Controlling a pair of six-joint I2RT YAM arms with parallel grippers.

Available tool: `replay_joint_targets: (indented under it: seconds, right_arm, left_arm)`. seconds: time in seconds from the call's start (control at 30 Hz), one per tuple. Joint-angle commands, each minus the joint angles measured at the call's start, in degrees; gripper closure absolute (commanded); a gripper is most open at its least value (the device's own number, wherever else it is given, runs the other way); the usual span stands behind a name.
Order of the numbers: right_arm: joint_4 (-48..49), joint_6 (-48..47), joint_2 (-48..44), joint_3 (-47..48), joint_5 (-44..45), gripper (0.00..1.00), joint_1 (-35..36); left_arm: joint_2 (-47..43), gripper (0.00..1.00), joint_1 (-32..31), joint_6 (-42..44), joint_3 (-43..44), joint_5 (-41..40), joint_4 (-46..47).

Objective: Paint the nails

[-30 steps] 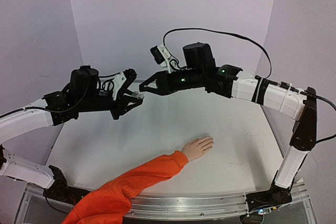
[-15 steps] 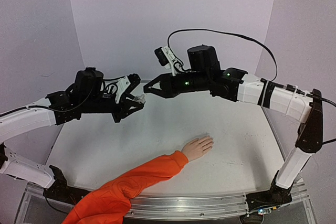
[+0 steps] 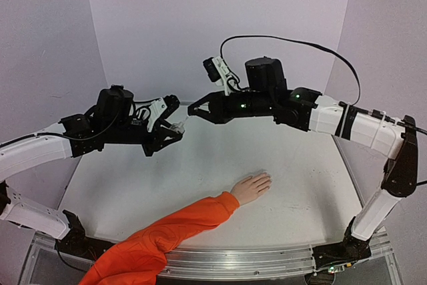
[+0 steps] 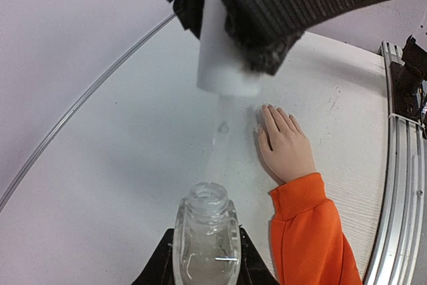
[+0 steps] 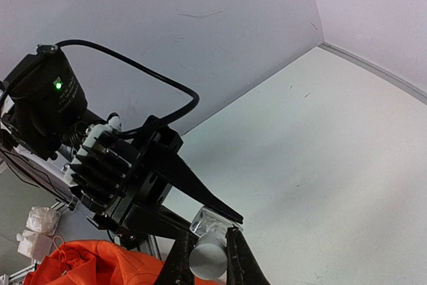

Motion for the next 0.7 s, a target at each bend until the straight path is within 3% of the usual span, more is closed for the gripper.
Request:
replay_joint_targets:
  seconds: [0.0, 0.23, 0.67]
  right_arm:
    - [4.5, 0.5, -6.2, -1.5, 5.3, 1.00, 0.0]
    - [4.6, 0.2, -14.0, -9.9, 10.4, 1.00, -3.0]
    - [9.3, 0.7, -28.2, -46.5, -3.8, 1.00, -32.3]
  left_arm:
    - [-0.9, 1.00, 0.0, 0.4, 2.7, -1.0, 1.7]
    - [-0.4, 1.00, 0.0, -1.7, 2.4, -5.7, 1.7]
    - [0.5, 1.00, 0.2, -9.4, 3.4, -7.2, 10.8]
